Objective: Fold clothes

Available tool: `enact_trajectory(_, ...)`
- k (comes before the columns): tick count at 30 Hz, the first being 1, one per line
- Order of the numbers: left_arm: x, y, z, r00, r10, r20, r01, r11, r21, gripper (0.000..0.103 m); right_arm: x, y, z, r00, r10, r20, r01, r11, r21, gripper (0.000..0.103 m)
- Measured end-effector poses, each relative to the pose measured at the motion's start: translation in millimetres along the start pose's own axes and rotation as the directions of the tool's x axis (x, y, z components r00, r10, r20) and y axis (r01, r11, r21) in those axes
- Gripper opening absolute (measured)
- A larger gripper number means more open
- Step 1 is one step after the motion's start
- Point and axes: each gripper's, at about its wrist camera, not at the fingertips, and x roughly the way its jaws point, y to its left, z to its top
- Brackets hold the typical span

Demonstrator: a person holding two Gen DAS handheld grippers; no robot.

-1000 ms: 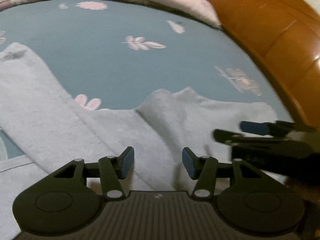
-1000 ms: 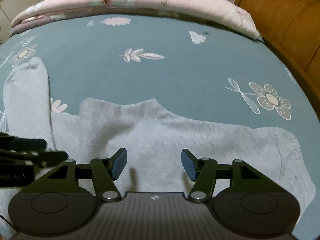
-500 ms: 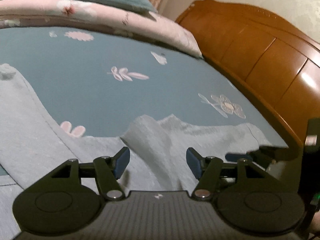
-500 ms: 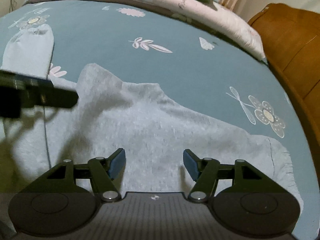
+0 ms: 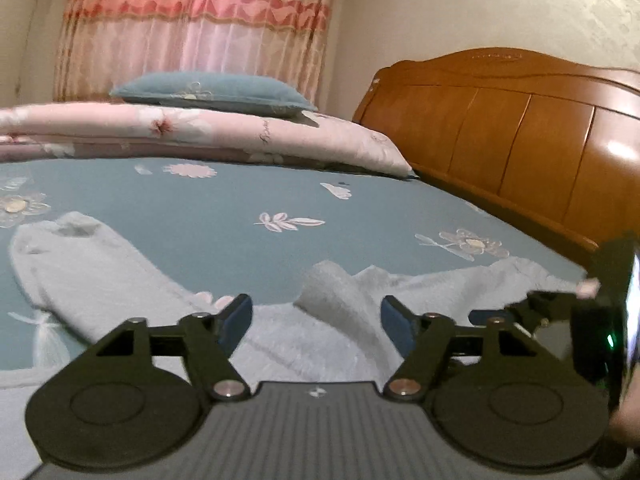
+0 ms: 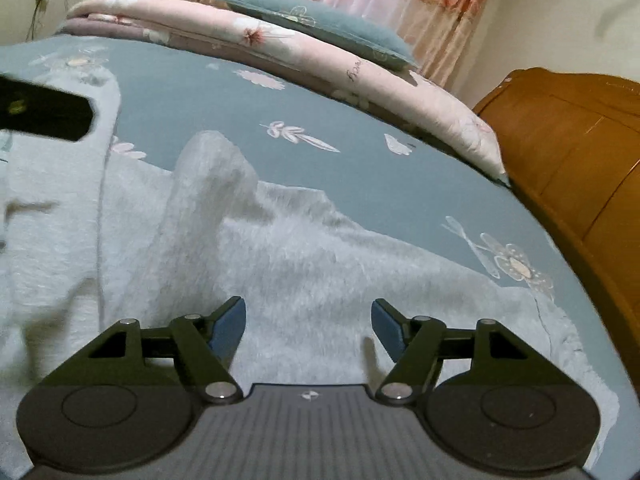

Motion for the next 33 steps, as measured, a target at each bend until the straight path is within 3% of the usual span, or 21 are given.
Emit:
enact_trajectory(4,-26.4,8.2,4.6,0.999,0.003,-0.032,-0.004,0.998,-0.059,0.078,-20.6,-1.5,8.7,0.998,0.045,-0.052,-0.04,0.995,0.096,0.074)
enact_trajectory(7,-29.1,36.4,1.5,0.998,-0.011,-0.066,0.0,0.986,-0.166,0.078,-50.1,-2.6,18.8,0.989,0.147,0.012,-0.148,0.984,0.102,0.074)
enact_trajectory(10,-27.1,68.4,0.0,0.99,0.017,-0.142,-0.054,0.963,-0.263,0.078,-70.0,-4.8,25.0,0.971,0.233,0.052,-0.239,0.957,0.164,0.073)
enact_trajectory(14,-27.6,107.7,2.8,0.982,0.011,-0.19,-0.086,0.916,-0.392,0.078,-65.7,3.8,38.7,0.908,0.418,0.034,-0.418,0.893,0.165,0.063)
enact_trajectory(16,-22.0,123.9,10.6,0.977,-0.033,-0.21,-0.069,0.885,-0.461,0.078,-51.4,9.5,51.0,0.875,0.484,0.017,-0.48,0.863,0.157,0.054)
enact_trajectory(18,-11.2,133.7,21.4,0.967,-0.059,-0.248,-0.068,0.879,-0.472,0.078,-33.0,14.3,65.6,0.836,0.549,-0.003,-0.542,0.825,0.162,0.053)
enact_trajectory(23,13.7,148.8,35.3,0.928,-0.096,-0.361,-0.088,0.883,-0.46,0.078,21.5,25.5,92.4,0.763,0.644,-0.058,-0.62,0.753,0.221,0.05)
enact_trajectory(25,18.5,152.6,30.2,0.919,-0.122,-0.376,-0.085,0.868,-0.489,0.078,40.5,27.2,96.1,0.716,0.694,-0.077,-0.652,0.704,0.28,0.05)
enact_trajectory(33,16.7,161.0,9.9,0.904,-0.225,-0.364,-0.045,0.795,-0.604,0.078,89.9,28.4,103.8,0.612,0.788,-0.075,-0.704,0.585,0.403,0.05)
